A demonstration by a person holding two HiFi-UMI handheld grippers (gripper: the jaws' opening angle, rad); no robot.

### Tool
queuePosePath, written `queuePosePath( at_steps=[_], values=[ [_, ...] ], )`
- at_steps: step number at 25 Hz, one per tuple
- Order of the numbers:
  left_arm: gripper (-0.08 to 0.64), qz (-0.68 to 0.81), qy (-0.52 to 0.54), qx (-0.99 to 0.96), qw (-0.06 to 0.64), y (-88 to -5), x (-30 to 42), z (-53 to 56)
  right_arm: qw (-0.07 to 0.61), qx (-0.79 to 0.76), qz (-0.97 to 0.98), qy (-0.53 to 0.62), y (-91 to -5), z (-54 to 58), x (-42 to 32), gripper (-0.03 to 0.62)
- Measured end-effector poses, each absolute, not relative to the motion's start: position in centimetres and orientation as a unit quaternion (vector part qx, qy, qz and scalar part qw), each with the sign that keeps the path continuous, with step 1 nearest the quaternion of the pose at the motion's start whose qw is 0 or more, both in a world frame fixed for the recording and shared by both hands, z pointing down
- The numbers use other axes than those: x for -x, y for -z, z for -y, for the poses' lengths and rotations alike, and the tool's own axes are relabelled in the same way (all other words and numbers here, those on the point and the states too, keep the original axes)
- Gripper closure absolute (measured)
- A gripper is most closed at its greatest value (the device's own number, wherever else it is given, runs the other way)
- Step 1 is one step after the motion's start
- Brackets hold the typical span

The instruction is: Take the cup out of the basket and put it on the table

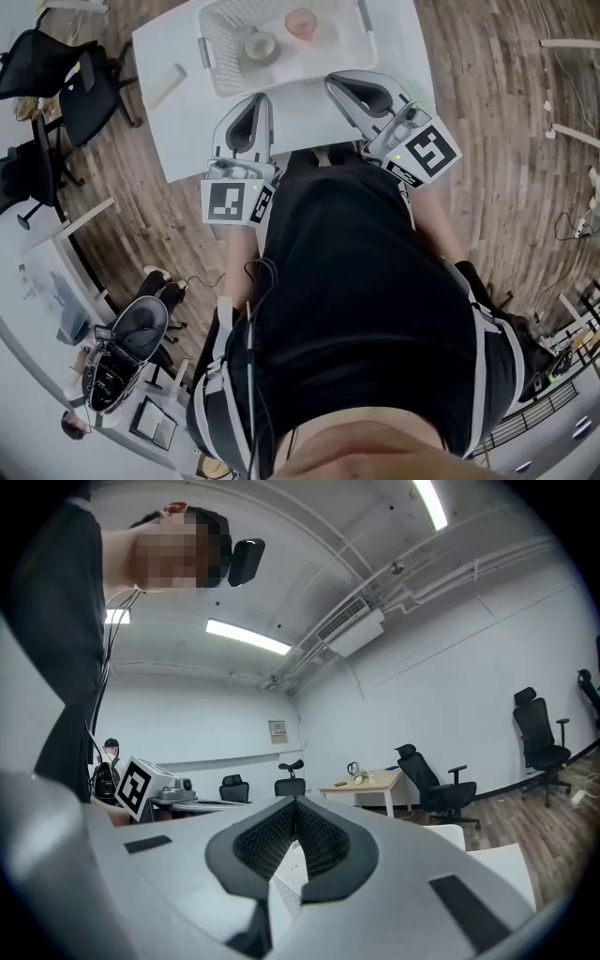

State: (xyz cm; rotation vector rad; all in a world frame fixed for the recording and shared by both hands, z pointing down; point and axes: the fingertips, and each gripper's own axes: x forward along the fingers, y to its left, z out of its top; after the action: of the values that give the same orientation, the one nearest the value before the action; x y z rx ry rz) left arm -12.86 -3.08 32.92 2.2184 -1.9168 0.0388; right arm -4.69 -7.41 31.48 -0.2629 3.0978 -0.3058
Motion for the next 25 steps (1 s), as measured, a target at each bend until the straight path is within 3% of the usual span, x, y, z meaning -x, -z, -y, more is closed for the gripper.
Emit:
queuePosePath(
  at_steps=[14,18,25],
  values=[
    [0.535,0.602,-0.108,-0.783,0.111,-35.8,14.7,5.8,0.010,0.134,-0.986,0.102,-31.9,7.1,4.0,0.574],
    [0.462,0.565,-0.189,-0.798,0.097,-37.2,14.1,7.4,0.013,0.144,-0.983,0.109,-32.3,7.8,3.3,0.574],
    [0.426,0.530,-0.290,-0.791,0.097,-40.4,15.6,11.1,0.023,0.154,-0.981,0.114,-32.5,8.1,2.4,0.574]
  ],
)
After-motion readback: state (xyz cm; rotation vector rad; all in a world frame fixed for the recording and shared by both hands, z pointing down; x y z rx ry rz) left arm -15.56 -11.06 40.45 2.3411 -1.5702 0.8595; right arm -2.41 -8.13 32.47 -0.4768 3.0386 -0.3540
